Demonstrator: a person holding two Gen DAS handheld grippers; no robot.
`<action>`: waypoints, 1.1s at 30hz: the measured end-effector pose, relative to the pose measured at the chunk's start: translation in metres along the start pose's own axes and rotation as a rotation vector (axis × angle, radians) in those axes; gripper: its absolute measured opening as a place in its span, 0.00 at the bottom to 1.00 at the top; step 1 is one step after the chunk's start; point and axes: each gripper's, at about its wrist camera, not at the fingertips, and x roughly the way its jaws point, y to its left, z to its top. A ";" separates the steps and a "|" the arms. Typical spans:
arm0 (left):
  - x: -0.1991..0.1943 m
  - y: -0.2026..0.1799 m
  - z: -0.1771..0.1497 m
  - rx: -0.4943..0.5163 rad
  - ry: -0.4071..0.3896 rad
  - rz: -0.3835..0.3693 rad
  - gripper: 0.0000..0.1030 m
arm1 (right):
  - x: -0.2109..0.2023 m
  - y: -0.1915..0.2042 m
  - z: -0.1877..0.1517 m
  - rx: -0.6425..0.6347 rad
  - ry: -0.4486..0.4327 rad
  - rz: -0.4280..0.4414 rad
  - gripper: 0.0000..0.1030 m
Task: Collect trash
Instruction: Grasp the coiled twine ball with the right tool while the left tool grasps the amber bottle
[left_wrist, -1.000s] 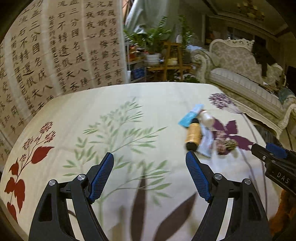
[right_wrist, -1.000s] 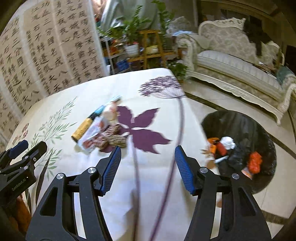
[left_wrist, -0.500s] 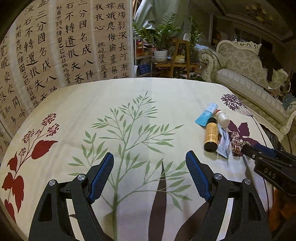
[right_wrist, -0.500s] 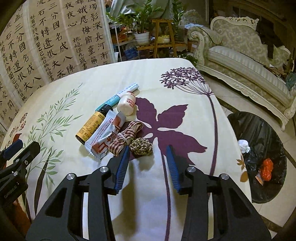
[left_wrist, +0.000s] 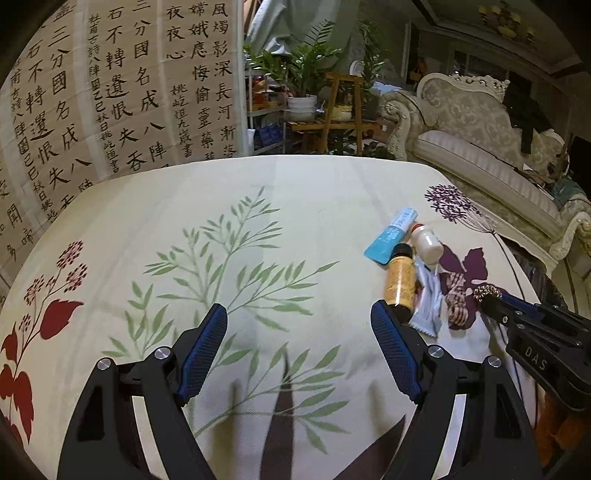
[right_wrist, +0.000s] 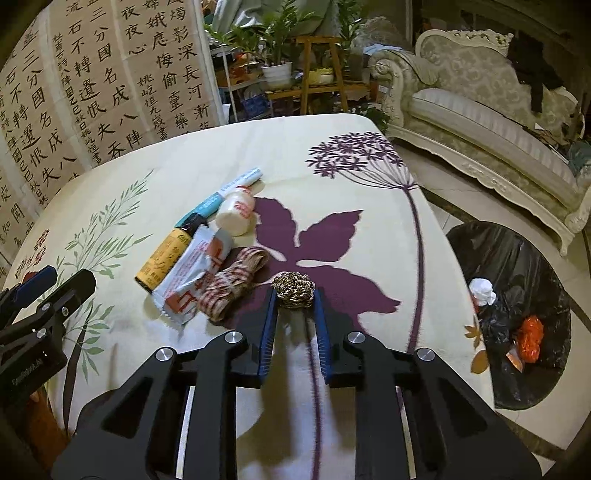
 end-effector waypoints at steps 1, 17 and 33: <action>0.002 -0.003 0.002 0.007 0.001 -0.008 0.75 | 0.000 -0.002 0.000 0.003 -0.001 -0.002 0.19; 0.040 -0.039 0.022 0.117 0.064 -0.060 0.75 | 0.002 -0.022 0.002 0.044 0.000 0.015 0.19; 0.052 -0.051 0.027 0.162 0.096 -0.113 0.54 | 0.004 -0.025 0.002 0.057 0.003 0.035 0.19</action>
